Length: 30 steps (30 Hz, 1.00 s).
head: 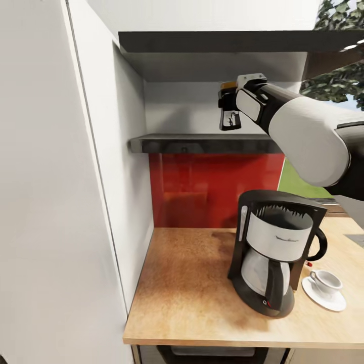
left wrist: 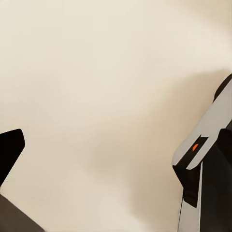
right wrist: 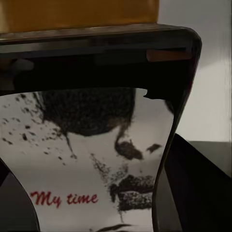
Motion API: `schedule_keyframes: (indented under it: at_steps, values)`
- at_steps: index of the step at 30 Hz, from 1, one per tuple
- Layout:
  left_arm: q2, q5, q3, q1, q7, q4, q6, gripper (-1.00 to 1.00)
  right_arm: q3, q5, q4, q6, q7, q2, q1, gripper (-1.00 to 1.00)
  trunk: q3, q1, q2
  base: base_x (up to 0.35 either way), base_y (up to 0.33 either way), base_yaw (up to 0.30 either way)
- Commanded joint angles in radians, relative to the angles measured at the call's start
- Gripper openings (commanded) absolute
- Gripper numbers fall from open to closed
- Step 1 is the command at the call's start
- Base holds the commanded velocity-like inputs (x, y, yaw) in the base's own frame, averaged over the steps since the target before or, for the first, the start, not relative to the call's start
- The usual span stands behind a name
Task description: Set up a coffee station on the kitchen countertop: keep the coffee maker on the countertop, move the bottle of coffee from the kitchen shelf to the counter next to the coffee maker, place a paper coffee filter on top of the coffee maker, put the saucer next to the coffee maker with the coffee cup on the saucer, and place the electric kettle next to the coffee maker.
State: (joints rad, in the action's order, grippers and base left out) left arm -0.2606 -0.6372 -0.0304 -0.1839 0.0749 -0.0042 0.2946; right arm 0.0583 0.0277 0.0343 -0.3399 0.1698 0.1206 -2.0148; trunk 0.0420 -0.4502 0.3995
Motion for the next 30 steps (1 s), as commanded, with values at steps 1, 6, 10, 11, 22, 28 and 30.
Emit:
schedule_keyframes:
  at_steps: [1,6,10,11,22,28,30]
  values:
    - [0.0,-0.011,-0.003,0.0,0.006,0.0,0.002,1.0,0.006,0.003,0.002,-0.002,0.004,0.0,-0.001,-1.0,0.0,0.0,0.001,-0.316,0.0,0.0]
    - [0.0,-0.011,-0.003,-0.001,0.006,0.0,0.002,1.0,0.006,0.003,0.001,-0.002,0.004,0.001,-0.001,-1.0,0.002,0.0,0.001,-0.325,0.0,-0.001]
    - [0.0,-0.01,-0.003,0.0,0.006,0.0,0.002,1.0,0.006,0.003,0.002,-0.002,0.004,0.0,-0.001,-1.0,0.007,0.0,0.001,-0.245,0.0,-0.039]
    - [0.0,-0.01,-0.003,0.0,0.006,0.0,0.002,1.0,0.006,0.004,0.002,-0.002,0.004,-0.001,-0.001,-1.0,0.008,0.0,0.001,-0.097,0.0,-0.063]
    - [0.0,-0.01,-0.003,0.0,0.006,0.0,0.002,1.0,0.006,0.004,0.002,-0.005,0.004,0.002,0.0,-1.0,0.022,0.0,0.001,-0.023,0.0,-0.04]
    - [0.0,-0.011,-0.003,-0.001,0.006,0.0,0.003,1.0,0.006,0.003,0.002,-0.007,0.003,0.003,0.001,-1.0,0.022,0.0,0.001,-0.147,0.0,-0.001]
    - [0.0,-0.011,-0.003,0.0,0.006,0.0,0.003,1.0,0.006,0.003,0.002,-0.007,0.002,0.003,0.002,-1.0,0.023,0.0,0.001,-0.304,0.0,0.0]
